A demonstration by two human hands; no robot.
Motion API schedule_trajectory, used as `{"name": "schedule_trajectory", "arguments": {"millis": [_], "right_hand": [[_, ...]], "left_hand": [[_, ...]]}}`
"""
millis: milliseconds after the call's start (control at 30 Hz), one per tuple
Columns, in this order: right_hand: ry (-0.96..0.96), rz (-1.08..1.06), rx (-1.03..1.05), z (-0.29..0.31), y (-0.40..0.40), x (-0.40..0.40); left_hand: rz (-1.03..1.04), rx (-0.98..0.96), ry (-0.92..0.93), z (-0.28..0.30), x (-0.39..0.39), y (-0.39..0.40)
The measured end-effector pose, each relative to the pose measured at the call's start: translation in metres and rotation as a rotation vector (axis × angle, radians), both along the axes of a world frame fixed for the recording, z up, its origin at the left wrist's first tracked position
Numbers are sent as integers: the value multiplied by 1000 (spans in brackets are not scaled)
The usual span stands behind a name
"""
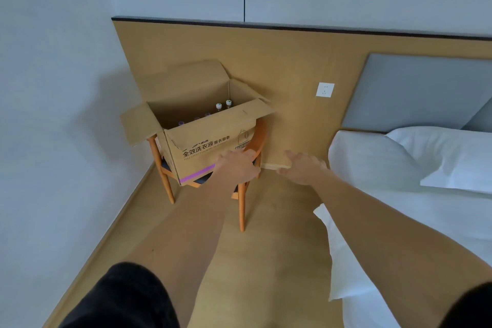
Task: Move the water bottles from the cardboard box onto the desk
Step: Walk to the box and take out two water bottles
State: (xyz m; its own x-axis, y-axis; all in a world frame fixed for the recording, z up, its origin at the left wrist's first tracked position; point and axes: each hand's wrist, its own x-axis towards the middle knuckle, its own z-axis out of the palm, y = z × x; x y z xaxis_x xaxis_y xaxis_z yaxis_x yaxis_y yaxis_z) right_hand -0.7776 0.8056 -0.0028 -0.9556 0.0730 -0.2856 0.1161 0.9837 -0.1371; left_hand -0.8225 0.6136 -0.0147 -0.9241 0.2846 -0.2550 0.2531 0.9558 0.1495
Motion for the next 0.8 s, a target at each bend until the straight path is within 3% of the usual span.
{"name": "schedule_trajectory", "arguments": {"millis": [500, 800], "right_hand": [[37, -41, -28, 1, 4, -237], [34, 16, 12, 15, -28, -403]], "left_hand": [[107, 123, 70, 0, -224, 15], [159, 133, 36, 4, -388, -35]]}}
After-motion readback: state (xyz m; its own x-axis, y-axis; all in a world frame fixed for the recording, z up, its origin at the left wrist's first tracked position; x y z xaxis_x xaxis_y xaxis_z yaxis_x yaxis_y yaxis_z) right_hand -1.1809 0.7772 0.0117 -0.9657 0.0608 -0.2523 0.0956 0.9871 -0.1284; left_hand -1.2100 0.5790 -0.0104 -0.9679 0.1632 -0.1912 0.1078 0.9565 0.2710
